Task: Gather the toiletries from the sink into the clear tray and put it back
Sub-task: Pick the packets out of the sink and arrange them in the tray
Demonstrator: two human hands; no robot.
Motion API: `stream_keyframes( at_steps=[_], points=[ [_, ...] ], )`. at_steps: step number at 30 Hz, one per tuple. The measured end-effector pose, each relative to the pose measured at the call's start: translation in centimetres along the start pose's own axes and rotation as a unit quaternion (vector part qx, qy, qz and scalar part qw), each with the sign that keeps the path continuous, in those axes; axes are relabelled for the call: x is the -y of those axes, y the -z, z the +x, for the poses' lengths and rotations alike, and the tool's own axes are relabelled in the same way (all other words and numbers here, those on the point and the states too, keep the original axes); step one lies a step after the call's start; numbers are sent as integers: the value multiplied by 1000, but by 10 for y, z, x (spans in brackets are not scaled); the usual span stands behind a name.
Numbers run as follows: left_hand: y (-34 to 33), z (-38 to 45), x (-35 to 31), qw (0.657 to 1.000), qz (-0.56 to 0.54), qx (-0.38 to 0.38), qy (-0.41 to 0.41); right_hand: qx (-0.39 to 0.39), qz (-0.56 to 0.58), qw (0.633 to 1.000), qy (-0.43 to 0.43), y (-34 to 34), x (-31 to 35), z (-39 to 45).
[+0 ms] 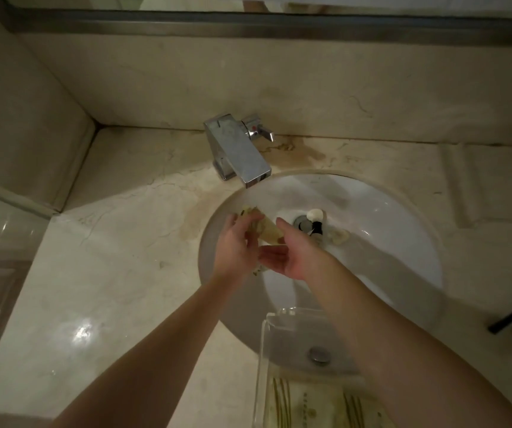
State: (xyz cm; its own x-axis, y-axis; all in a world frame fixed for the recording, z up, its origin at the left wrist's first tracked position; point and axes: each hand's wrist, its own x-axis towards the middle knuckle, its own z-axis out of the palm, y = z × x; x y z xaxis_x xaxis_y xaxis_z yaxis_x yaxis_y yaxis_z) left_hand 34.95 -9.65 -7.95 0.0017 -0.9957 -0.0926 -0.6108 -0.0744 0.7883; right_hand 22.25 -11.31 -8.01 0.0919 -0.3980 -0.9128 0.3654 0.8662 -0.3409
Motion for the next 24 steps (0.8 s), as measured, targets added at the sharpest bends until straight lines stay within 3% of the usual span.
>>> stream_keyframes(
  at_steps=[4,7,11,13,16,20,24],
  points=[
    [13,-17,-5,960,112,80,-246,3,56,998,-18,6,4,-2],
    [14,-26,1,927,163,117,-317,-17,69,997,12,12,1,-7],
    [14,-35,-5,969,76,103,-212,-30,93,988,122,20,-6,-12],
    [12,-35,-14,992,6,89,-90,-35,90,984,153,24,-9,-19],
    [6,-38,-32,984,-95,124,85,-40,54,981,182,32,-16,-31],
    [-1,-41,-50,978,6,177,109,-16,54,978,201,41,-24,-47],
    [-4,-45,-59,985,42,150,73,11,78,976,203,53,-29,-62]
  ],
)
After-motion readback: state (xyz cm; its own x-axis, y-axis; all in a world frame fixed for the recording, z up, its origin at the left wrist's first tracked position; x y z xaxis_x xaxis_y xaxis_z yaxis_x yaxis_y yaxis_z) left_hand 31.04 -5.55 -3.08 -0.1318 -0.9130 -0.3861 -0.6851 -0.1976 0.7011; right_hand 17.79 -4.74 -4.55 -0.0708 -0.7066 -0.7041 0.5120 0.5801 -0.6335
